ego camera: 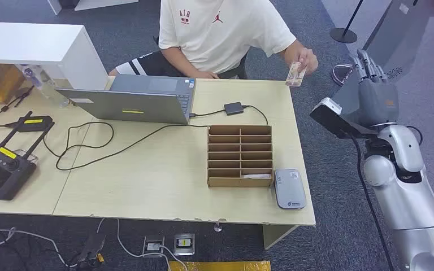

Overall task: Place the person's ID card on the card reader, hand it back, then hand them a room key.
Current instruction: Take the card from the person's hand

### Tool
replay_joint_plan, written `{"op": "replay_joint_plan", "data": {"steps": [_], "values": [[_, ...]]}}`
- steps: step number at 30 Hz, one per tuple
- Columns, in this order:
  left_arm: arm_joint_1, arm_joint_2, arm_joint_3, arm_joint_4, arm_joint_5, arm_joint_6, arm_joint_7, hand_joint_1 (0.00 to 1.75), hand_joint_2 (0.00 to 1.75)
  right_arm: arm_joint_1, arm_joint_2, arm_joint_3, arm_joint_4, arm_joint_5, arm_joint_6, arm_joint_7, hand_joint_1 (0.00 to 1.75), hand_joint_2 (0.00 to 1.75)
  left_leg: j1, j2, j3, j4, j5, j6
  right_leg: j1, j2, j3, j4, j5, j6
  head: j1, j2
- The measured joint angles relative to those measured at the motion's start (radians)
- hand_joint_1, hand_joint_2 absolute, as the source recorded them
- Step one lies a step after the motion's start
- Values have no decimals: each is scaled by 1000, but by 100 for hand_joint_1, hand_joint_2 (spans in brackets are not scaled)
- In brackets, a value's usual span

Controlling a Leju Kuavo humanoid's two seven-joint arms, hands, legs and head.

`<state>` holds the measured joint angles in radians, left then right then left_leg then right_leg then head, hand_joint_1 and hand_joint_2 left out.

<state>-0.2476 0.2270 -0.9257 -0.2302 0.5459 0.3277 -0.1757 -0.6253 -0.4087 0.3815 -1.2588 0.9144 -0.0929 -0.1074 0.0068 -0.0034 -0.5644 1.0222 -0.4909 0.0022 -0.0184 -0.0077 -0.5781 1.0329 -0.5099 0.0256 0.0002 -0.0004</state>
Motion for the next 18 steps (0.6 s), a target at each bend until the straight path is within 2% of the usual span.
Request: {"op": "replay_joint_plan", "data": {"steps": [18], "values": [[2, 2, -1, -2, 0, -4, -4, 0, 0, -11, 18, 12, 67, 0, -13, -4, 0, 175, 0, 0, 0, 0, 0, 0, 0, 0, 0, 0, 0, 0, 0, 0]]}}
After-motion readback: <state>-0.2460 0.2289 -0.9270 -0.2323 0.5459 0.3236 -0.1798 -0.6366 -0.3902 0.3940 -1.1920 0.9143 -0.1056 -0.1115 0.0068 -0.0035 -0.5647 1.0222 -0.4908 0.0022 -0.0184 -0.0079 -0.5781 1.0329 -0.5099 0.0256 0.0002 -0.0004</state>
